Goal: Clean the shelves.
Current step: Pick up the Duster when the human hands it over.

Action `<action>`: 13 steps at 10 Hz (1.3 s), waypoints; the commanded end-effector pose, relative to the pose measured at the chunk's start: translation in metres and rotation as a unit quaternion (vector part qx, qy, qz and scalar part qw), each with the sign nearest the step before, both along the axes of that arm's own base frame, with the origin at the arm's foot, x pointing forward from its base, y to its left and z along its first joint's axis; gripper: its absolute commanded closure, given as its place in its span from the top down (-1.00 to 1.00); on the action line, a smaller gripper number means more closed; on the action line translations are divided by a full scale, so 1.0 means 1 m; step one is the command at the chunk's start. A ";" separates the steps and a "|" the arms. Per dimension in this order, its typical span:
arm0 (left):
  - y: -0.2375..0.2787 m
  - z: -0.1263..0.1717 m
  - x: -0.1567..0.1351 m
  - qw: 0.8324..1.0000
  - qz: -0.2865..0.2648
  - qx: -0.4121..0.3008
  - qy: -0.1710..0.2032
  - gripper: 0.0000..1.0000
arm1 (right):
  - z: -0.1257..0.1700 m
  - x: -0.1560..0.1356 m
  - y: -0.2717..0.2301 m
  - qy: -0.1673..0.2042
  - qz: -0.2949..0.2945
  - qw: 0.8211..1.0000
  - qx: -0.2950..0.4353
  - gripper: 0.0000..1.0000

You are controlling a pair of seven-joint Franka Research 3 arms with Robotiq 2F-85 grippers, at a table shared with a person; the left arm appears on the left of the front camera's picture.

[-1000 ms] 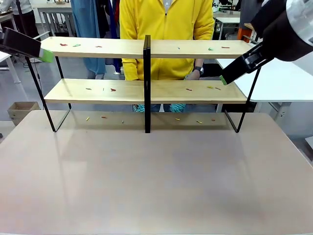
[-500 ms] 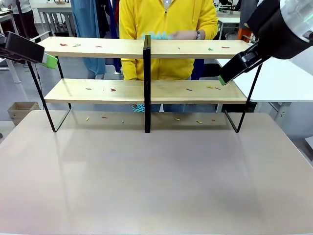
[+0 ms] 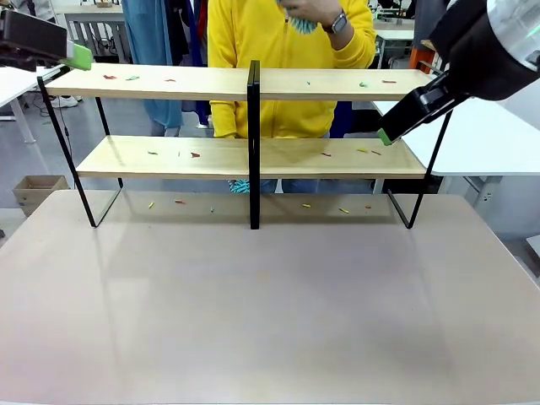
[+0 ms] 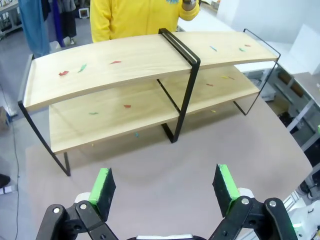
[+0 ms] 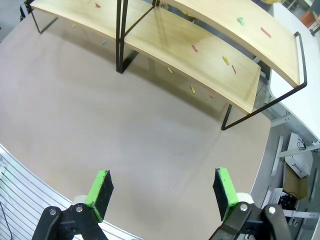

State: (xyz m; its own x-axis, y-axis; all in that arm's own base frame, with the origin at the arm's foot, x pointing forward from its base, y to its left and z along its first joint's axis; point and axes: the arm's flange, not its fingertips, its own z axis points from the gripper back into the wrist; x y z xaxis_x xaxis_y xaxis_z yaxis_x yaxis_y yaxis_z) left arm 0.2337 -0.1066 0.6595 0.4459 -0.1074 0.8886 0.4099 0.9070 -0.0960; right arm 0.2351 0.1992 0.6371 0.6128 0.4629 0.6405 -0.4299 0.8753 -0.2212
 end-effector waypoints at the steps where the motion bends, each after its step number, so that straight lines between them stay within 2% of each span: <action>1: 0.001 -0.084 -0.024 1.000 0.005 -0.006 -0.004 1.00 | 0.000 0.005 -0.001 0.002 0.003 1.000 0.016 1.00; 3: 0.000 -0.084 -0.023 1.000 0.005 -0.009 -0.002 1.00 | -0.002 0.007 -0.001 0.007 0.010 1.000 0.016 1.00; 6: 0.000 -0.086 -0.021 1.000 0.007 0.001 0.004 1.00 | 0.009 0.000 -0.001 -0.012 0.022 0.996 0.090 1.00; 10: -0.001 -0.088 -0.017 1.000 0.002 0.008 0.008 1.00 | 0.044 -0.033 0.010 -0.104 0.034 0.989 0.103 1.00; 13: -0.001 -0.089 -0.013 1.000 -0.001 0.006 0.011 1.00 | 0.050 -0.040 0.012 -0.119 0.027 0.988 0.100 1.00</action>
State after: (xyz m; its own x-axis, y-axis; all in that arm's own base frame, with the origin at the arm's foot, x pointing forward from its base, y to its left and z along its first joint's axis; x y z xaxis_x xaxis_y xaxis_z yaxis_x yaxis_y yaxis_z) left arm 0.2496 -0.1213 0.6445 0.4763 -0.1334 0.8691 0.4098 0.9082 -0.0852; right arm 0.1906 0.2104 0.6913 0.4061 0.3666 0.8371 -0.4645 0.8717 -0.1565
